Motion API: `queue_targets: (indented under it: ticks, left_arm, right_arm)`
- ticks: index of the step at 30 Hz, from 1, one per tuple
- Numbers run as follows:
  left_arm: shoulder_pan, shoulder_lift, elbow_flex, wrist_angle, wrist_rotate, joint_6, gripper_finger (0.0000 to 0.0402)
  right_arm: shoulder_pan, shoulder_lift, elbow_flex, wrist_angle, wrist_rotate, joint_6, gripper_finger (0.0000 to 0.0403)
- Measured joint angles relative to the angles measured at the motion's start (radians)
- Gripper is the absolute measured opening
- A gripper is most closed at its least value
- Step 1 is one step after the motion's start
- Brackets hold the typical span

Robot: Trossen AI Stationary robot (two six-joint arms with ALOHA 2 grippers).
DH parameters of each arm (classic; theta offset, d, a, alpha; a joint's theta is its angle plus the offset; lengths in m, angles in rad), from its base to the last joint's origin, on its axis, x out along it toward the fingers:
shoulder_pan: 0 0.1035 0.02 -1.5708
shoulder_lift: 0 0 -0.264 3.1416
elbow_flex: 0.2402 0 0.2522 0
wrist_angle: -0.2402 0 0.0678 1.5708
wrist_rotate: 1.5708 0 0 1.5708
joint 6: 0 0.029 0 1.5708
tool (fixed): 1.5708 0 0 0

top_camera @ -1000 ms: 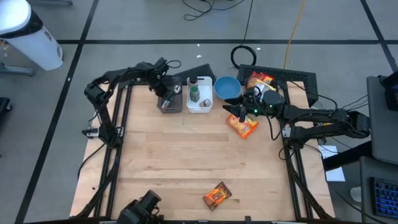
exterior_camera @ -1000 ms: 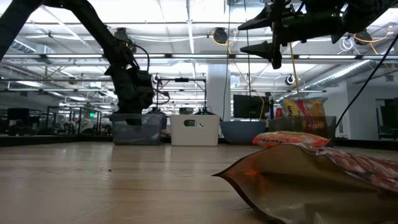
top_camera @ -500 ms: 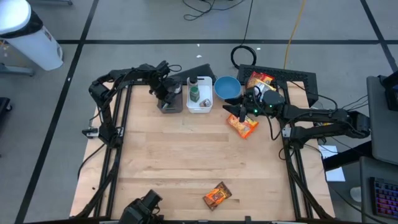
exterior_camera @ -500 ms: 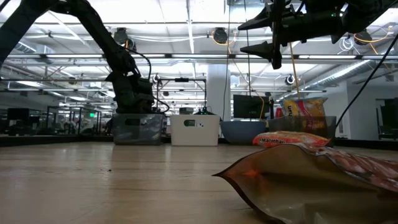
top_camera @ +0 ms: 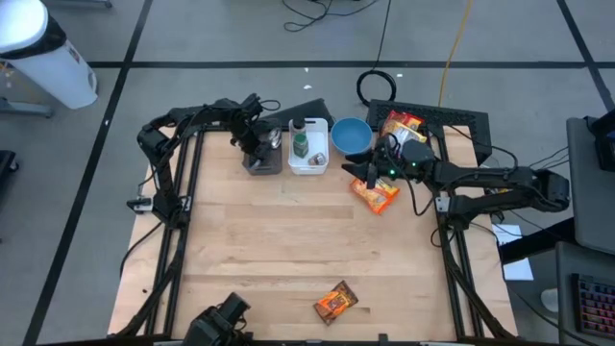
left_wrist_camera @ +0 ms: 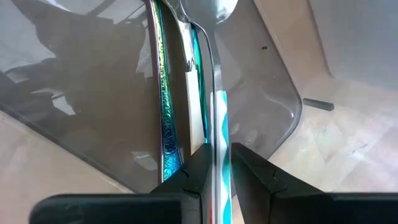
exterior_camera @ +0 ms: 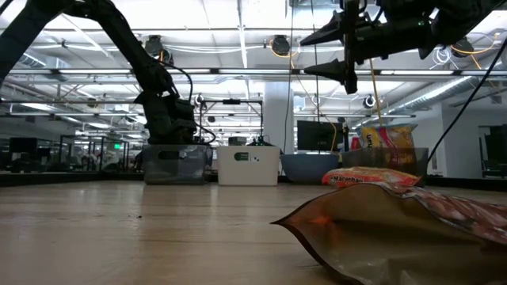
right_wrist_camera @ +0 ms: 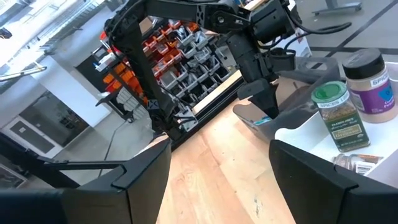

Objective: Pick & Place Food Item
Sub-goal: Put the blue patterned spoon into the left black bin, then put the orange noodle pack into the right black bin

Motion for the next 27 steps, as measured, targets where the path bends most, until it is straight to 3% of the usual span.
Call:
queue_targets:
  ticks: [9, 23, 27]
  left_arm:
    - [0.009, 0.001, 0.063, -0.064, 0.001, 0.028, 0.0072]
    - [0.013, 0.000, 0.480, -0.493, 0.003, 0.133, 0.0072]
    - [-0.003, -0.056, 0.566, -0.553, 0.003, 0.188, 0.0072]
  right_arm:
    - [0.001, 0.004, 0.000, 0.001, -0.001, 0.009, 0.0265]
    - [0.011, 0.004, 0.000, 0.022, -0.006, 0.010, 0.0265]
    - [0.010, 0.003, 0.000, 0.032, -0.001, 0.001, 0.0265]
